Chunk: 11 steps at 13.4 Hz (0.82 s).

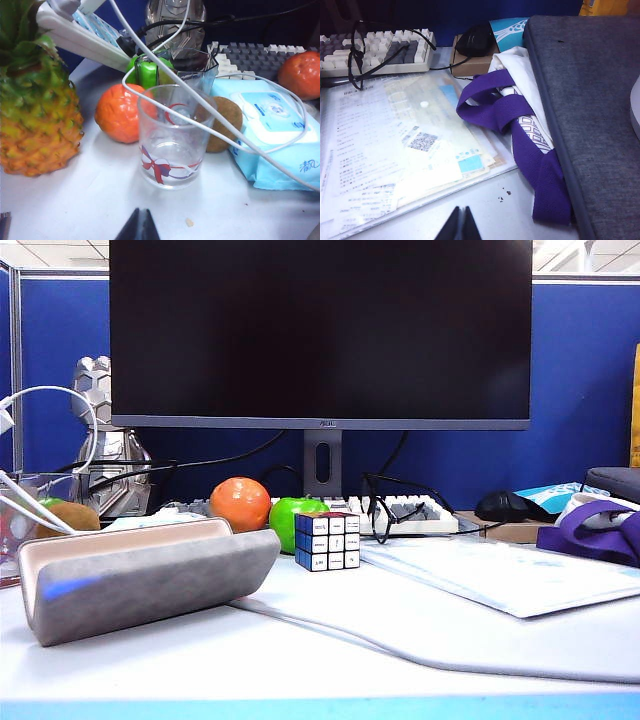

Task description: Pick up the glasses, fold the temples of the glasses, place the glasses into the glasses case, and finally close the glasses case.

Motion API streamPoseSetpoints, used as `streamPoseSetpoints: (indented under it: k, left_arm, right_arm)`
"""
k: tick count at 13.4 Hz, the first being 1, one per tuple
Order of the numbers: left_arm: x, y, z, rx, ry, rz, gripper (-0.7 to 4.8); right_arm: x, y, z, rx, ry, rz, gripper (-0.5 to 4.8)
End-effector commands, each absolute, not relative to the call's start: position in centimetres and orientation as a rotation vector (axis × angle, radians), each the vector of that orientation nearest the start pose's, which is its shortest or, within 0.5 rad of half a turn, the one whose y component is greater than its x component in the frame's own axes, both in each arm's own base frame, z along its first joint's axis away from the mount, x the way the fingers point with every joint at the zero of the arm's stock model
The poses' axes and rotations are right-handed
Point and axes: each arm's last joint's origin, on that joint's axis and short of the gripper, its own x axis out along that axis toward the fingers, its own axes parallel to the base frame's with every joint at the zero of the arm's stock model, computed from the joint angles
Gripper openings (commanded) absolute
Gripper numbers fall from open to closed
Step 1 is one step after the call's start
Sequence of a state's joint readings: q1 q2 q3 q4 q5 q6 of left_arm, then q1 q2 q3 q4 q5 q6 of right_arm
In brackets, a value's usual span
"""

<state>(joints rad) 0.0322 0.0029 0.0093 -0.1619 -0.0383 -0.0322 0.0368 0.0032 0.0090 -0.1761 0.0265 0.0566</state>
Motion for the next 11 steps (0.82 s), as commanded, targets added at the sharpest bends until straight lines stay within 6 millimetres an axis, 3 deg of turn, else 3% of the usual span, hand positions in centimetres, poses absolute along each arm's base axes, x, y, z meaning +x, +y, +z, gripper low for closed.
streamPoseSetpoints:
  k: [1,5,6,11]
  left_arm:
    - [9.6,0.4,14.9,-0.034,0.17,0.073,-0.05]
    - [9.6,0.4,15.2,-0.038,0.139,0.072,-0.05]
    - [9.6,0.4,16.0,-0.085,0.089,0.06,-0.05]
    - [8.9,0.3,19.5,-0.173,-0.044,0.05,-0.05]
  right_arm:
    - [9.6,0.3,14.8,0.134,0.172,0.003,-0.05]
    - [9.5,0.4,17.0,0.225,0.052,0.029,-0.05]
    - [8.8,0.3,19.9,0.263,-0.035,0.039,-0.05]
    - [7.3,0.3,25.2,0.264,-0.146,0.059,-0.05]
